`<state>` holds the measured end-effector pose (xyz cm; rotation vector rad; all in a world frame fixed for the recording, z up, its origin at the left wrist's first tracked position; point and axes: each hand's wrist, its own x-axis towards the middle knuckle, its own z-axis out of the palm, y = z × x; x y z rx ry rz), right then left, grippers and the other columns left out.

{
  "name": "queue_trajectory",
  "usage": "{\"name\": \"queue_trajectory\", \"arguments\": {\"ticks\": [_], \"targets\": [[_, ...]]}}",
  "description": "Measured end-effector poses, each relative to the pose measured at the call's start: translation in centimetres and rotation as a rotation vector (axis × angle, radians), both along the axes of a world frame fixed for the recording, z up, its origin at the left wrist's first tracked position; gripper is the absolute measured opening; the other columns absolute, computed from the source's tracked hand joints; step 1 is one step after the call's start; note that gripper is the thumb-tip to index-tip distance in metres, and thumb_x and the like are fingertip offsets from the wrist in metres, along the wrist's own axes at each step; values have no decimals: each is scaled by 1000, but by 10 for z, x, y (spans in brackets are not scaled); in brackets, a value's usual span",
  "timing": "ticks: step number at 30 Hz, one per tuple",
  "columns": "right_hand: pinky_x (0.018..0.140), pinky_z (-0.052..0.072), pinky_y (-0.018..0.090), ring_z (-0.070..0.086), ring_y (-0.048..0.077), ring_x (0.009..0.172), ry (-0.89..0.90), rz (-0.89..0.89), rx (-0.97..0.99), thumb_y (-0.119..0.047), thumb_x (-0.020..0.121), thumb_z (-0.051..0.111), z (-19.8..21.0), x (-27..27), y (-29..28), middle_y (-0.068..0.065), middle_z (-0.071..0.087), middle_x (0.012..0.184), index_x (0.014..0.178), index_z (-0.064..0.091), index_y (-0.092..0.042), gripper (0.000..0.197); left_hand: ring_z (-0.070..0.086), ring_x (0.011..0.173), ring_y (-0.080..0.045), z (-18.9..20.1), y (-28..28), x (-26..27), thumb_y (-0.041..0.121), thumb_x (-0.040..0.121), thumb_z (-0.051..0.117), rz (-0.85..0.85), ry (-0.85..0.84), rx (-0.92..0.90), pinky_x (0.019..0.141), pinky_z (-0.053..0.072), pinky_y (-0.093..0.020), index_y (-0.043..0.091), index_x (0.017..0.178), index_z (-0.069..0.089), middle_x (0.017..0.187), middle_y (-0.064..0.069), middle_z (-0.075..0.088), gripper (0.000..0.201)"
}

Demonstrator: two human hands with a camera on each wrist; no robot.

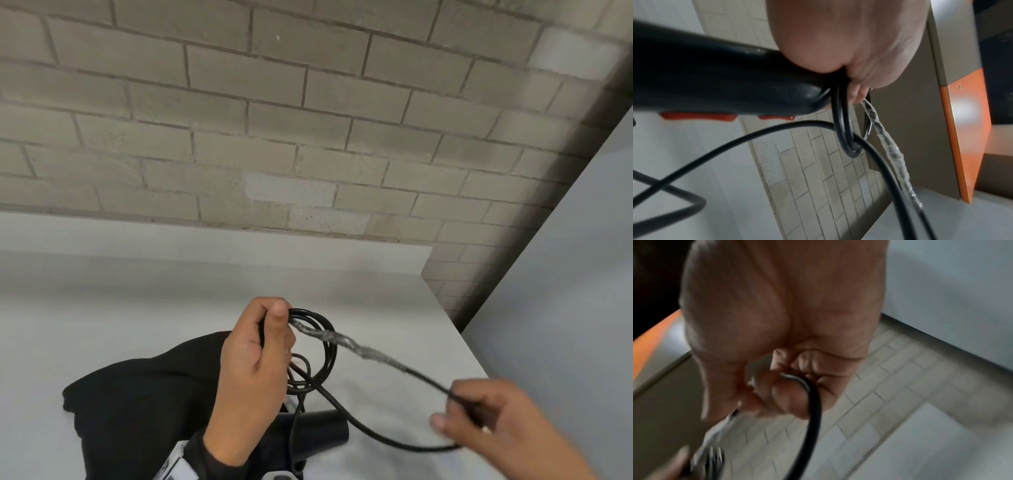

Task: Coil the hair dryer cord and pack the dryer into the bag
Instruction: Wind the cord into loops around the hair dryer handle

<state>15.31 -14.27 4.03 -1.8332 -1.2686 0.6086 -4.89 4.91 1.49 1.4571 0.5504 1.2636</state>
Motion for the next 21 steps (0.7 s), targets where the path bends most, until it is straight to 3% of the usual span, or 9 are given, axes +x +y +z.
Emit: {"name": "queue_trajectory", "arguments": {"ticks": [3, 5, 7, 9, 13, 15, 17, 19, 21], "targets": [[75, 55, 48, 56, 22, 51, 560, 84, 381, -30, 78, 78, -19, 13, -11, 6, 52, 50, 64, 60, -3, 35, 32, 50, -7, 2, 6, -1, 61, 88, 43, 21, -11, -13, 43, 31, -22, 26, 82, 58, 54, 9, 39, 38], [78, 55, 47, 57, 19, 57, 756, 264, 360, -13, 89, 68, -31, 12, -8, 8, 58, 64, 82, 58, 8, 25, 33, 50, -6, 2, 12, -5, 60, 88, 43, 42, -17, -19, 44, 32, -23, 27, 82, 59, 54, 8, 39, 38], [54, 41, 23, 44, 13, 49, 697, 111, 124, -29, 71, 86, -40, 15, -10, 11, 52, 57, 70, 62, 7, 44, 33, 49, -7, 1, 13, -7, 61, 89, 43, 53, -3, 2, 44, 32, -21, 25, 82, 58, 54, 9, 39, 40], [49, 27, 19, 38, 13, 47, 337, -125, -101, -48, 46, 93, -34, 15, -24, 15, 44, 50, 53, 61, 2, 60, 34, 49, -8, -1, 8, -5, 64, 90, 43, 56, 35, 61, 44, 33, -22, 25, 83, 58, 53, 9, 40, 43], [50, 32, 19, 38, 10, 43, -8, -175, -59, -63, 49, 84, -5, 25, -29, 3, 40, 43, 43, 53, -12, 61, 35, 49, -7, -4, 4, 2, 65, 90, 43, 45, 55, 84, 45, 33, -22, 27, 84, 57, 53, 10, 41, 41], [75, 51, 45, 55, 19, 57, 153, -47, 177, -27, 83, 72, -10, 29, -33, 10, 45, 51, 61, 59, -1, 37, 35, 50, -5, -3, 11, 3, 61, 91, 42, 59, 48, 68, 47, 34, -21, 26, 84, 57, 54, 10, 41, 39], [93, 35, 69, 51, 27, 79, 474, -29, 514, 2, 100, 42, -5, 30, -37, 14, 38, 72, 89, 52, 8, 16, 36, 51, -5, -4, 19, 0, 61, 91, 41, 80, 43, 49, 49, 36, -22, 24, 85, 57, 55, 10, 42, 40], [70, 50, 42, 37, 20, 69, 557, -27, 318, 4, 90, 61, -8, 22, -32, 12, 33, 73, 82, 51, 4, 14, 36, 51, -6, -4, 22, -4, 62, 90, 41, 90, 36, 27, 47, 35, -21, 23, 84, 58, 55, 9, 42, 42], [47, 32, 17, 29, 13, 53, 569, -108, 8, -4, 57, 91, -21, 19, -33, 10, 32, 57, 56, 47, 1, 44, 34, 50, -6, -4, 20, -5, 63, 89, 43, 77, 35, 29, 46, 33, -20, 22, 84, 58, 54, 8, 41, 45]]}}
